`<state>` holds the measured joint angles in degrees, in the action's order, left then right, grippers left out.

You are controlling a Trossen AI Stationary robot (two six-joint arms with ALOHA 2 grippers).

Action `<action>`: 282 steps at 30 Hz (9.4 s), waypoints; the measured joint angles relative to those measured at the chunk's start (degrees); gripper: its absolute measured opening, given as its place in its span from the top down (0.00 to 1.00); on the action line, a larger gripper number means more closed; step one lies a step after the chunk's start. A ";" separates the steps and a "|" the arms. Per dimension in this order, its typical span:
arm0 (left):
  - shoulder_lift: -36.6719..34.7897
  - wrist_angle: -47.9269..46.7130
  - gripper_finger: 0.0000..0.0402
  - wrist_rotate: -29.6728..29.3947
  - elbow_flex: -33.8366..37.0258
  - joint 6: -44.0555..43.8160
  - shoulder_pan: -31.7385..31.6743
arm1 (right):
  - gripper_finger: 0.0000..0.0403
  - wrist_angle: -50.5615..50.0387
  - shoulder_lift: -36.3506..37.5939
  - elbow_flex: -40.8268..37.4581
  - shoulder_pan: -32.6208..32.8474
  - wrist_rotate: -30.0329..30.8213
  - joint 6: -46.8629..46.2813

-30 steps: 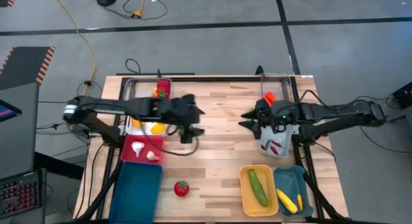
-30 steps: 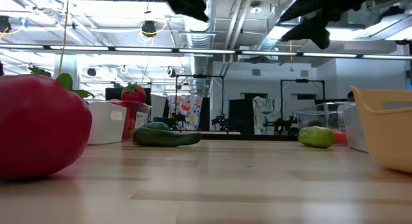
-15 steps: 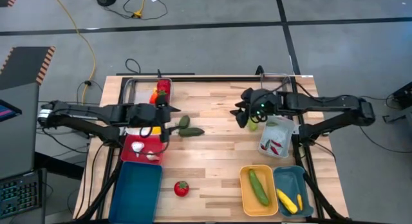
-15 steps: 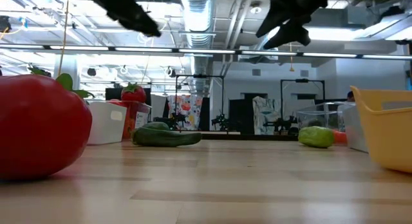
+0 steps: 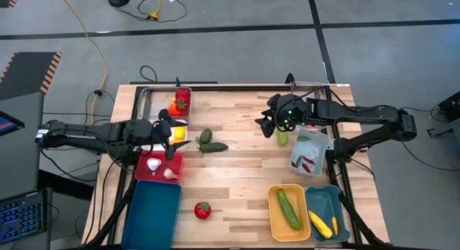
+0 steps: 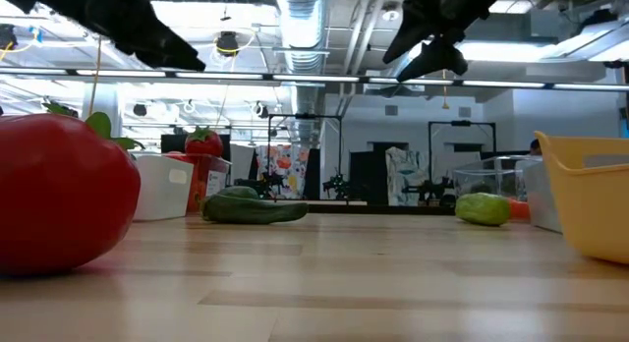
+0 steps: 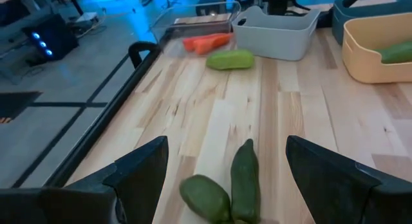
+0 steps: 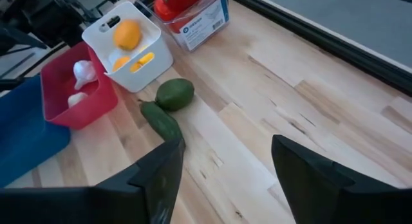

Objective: Sort produce into baskets
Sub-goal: Put the green cucumber into the yellow bin, then put the red tomato into the left transparent bin

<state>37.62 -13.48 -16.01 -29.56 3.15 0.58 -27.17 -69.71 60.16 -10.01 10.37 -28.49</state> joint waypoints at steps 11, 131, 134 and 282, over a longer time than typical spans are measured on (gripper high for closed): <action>-4.96 0.95 0.25 -0.13 4.66 -2.43 0.02 | 0.17 1.10 -0.04 0.00 -0.32 -1.17 7.44; -4.99 -2.57 0.25 0.66 4.61 -3.11 0.04 | 0.41 -54.55 -41.88 35.39 11.34 -1.36 -12.95; -4.99 -2.57 0.25 0.63 4.61 -3.20 0.04 | 0.41 -55.50 -41.88 39.72 15.26 -3.60 -11.69; 61.91 -3.78 0.03 3.59 -27.06 -30.91 37.31 | 0.19 -46.36 -41.92 43.41 56.33 -10.08 -44.54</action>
<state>99.52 -17.26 -12.42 -56.62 -27.76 37.89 -73.53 -111.63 103.57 46.32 0.30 -73.03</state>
